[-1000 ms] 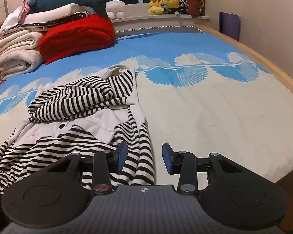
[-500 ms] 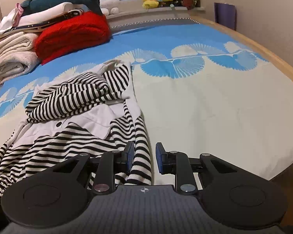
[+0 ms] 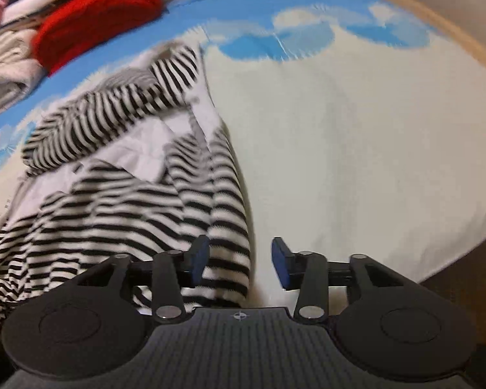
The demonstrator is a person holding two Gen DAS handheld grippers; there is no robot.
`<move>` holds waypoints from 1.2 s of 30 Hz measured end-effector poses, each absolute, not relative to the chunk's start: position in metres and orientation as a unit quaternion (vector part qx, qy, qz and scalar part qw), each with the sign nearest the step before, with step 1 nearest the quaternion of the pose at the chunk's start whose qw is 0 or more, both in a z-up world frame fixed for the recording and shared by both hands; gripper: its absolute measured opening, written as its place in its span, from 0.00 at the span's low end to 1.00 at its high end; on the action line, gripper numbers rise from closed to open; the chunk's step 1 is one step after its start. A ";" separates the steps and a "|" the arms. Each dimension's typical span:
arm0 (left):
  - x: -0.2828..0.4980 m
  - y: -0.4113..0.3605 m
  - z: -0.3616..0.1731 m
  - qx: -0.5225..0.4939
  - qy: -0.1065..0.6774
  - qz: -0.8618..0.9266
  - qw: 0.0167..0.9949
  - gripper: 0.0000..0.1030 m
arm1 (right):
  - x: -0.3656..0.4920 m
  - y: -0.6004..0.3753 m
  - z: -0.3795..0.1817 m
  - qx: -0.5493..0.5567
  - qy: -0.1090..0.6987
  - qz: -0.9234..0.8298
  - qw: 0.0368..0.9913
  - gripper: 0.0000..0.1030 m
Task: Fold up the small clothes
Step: 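Grasp the striped hem with the left gripper while the right gripper grasps the hem beside it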
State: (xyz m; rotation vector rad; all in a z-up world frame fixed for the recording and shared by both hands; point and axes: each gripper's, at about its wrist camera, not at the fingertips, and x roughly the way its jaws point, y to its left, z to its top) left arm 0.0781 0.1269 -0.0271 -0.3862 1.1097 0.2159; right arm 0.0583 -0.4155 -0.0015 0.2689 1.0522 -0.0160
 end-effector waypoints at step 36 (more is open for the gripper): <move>0.083 0.121 -0.052 -0.134 0.566 0.109 0.806 0.29 | 0.065 -0.382 -0.027 0.065 0.537 0.020 0.841 0.33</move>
